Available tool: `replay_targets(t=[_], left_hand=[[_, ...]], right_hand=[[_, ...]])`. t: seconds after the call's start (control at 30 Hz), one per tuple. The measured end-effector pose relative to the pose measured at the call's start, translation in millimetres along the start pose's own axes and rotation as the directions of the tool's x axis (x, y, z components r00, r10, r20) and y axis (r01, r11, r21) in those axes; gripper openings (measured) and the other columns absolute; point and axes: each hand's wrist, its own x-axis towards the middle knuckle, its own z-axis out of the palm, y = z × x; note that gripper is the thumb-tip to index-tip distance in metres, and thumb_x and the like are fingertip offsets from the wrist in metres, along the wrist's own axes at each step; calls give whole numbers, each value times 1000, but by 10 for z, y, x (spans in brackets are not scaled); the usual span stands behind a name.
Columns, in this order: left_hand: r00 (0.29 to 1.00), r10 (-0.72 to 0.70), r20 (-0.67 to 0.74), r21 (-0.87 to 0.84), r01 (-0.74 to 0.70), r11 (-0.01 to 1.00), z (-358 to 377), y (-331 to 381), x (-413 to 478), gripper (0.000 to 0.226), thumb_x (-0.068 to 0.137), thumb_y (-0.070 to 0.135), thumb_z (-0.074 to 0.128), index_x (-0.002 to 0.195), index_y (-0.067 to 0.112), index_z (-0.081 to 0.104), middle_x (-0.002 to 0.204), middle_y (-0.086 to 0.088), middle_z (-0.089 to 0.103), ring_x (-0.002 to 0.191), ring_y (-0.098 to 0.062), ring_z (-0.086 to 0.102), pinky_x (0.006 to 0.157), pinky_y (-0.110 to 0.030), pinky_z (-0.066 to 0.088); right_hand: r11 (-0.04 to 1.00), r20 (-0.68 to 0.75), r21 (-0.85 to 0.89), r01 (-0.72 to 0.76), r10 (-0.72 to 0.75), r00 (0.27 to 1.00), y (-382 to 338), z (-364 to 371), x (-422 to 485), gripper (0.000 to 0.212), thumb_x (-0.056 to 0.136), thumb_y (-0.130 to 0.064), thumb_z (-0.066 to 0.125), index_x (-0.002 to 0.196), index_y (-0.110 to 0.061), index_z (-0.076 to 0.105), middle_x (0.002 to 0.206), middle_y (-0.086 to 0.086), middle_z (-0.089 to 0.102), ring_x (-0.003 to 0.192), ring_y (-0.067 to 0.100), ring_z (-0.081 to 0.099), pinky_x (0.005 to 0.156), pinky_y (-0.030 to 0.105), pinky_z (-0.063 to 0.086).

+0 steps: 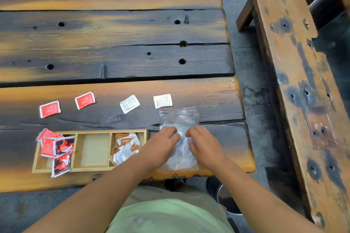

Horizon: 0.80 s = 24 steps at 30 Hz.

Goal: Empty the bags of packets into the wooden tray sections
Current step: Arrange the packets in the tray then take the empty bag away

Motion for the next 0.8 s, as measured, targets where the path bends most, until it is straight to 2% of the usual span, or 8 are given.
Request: replay_targets(t=[0.03,0.1,0.23,0.33,0.47,0.6,0.8], left_hand=[[999,-44,28,46,43,998,40,-12,3,48,81,-1,62,124,12,47,146,-14,37,134,-33,36,98,-42,45],[987,-148,57,109,141,984,85,-23,2,68,78,-4,63,137,14,33,158,-15,18,145,-34,19,106,-46,40],[981,-168,94,166,151,975,156,-55,38,94,79,4,69,153,14,11,163,-18,4,148,-38,13,109,-47,36],[978,-171,116,229,141,963,171,-78,56,98,86,31,70,156,10,5,164,-20,-2,149,-40,11,114,-48,29],[970,-170,172,320,108,941,171,-78,54,110,87,58,62,157,11,-9,162,-20,-23,151,-42,-12,119,-61,9],[960,-186,210,308,116,944,207,-77,84,118,83,66,61,155,15,-17,158,-22,-31,147,-44,-24,118,-66,2],[951,-205,229,323,124,938,227,-59,132,122,81,72,58,153,19,-25,157,-20,-36,143,-49,-28,117,-67,-1]], right_hand=[[1000,1,-30,3,-3,1000,39,51,9,24,89,-13,61,112,-18,57,112,-4,56,109,21,52,90,34,46],[997,0,-83,-5,5,1000,96,110,36,36,89,-17,65,123,-18,56,126,-3,55,120,21,50,100,33,44],[991,5,-136,-4,4,1000,110,134,110,53,90,-36,67,138,-20,50,145,-1,45,140,21,36,115,38,34],[980,16,-195,38,-36,999,76,145,147,64,89,-41,68,144,-20,44,154,2,37,148,25,27,121,43,27],[961,138,-276,31,8,990,124,180,157,90,88,-48,67,159,-24,16,169,0,2,156,26,-6,126,46,8],[951,219,-308,9,62,974,224,184,116,107,86,-51,69,160,-28,-5,167,-3,-19,153,27,-19,126,49,1],[943,235,-333,-4,87,968,236,195,90,110,87,-49,68,158,-28,-14,165,-1,-27,152,29,-23,125,54,1]])
